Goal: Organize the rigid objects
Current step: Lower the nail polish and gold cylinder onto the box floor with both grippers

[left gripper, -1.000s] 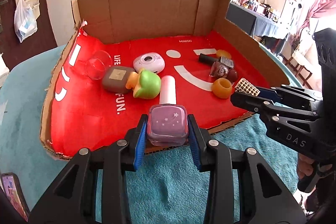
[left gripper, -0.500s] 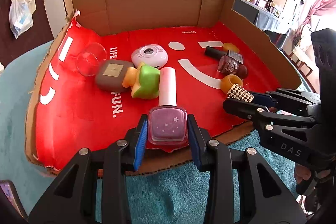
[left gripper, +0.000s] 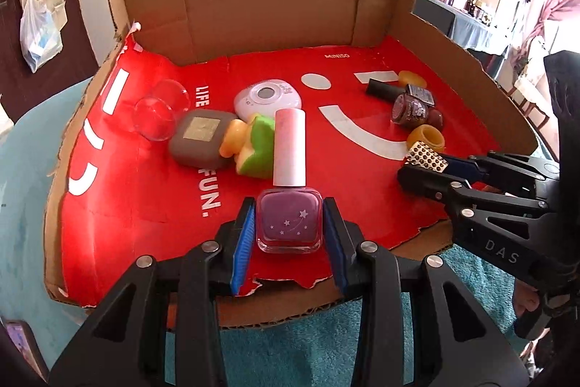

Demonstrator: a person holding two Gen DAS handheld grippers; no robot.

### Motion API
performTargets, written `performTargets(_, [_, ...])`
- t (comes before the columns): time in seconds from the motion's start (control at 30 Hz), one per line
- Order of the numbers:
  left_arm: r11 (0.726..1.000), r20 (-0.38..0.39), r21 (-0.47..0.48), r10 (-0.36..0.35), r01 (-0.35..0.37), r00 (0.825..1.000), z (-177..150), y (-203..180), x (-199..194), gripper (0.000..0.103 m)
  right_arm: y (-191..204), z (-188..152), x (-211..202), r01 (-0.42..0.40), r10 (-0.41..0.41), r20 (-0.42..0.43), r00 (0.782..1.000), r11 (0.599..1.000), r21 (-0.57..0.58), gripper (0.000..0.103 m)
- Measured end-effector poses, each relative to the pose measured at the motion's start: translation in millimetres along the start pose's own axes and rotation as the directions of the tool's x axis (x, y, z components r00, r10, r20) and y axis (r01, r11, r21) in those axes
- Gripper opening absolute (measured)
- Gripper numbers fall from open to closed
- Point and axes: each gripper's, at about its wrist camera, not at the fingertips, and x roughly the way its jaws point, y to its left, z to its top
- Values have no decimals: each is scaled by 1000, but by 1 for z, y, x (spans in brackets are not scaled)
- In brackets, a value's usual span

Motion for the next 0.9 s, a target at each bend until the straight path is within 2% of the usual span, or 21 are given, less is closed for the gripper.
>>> performTargets(0.1, [1000, -8, -1, -31, 31, 999, 2, -2, 1, 34, 0, 0, 0, -1, 1, 1, 1000, 1000, 0, 27])
performTargets(0.23, [999, -12, 15, -31, 32, 999, 4, -6, 4, 34, 0, -1, 0, -3, 3, 3, 1000, 1000, 2, 27])
performTargets(0.4, [998, -23, -11, -56, 56, 998, 7, -1, 12, 34, 0, -1, -1, -3, 3, 3, 1000, 1000, 3, 27])
performTargets(0.57, [1000, -16, 7, -30, 30, 999, 8, -5, 13, 34, 0, 0, -1, -3, 3, 3, 1000, 1000, 3, 27])
performTargets(0.9, [999, -18, -1, -35, 35, 999, 8, -4, 14, 34, 0, 0, -1, -1, 1, 2, 1000, 1000, 2, 27])
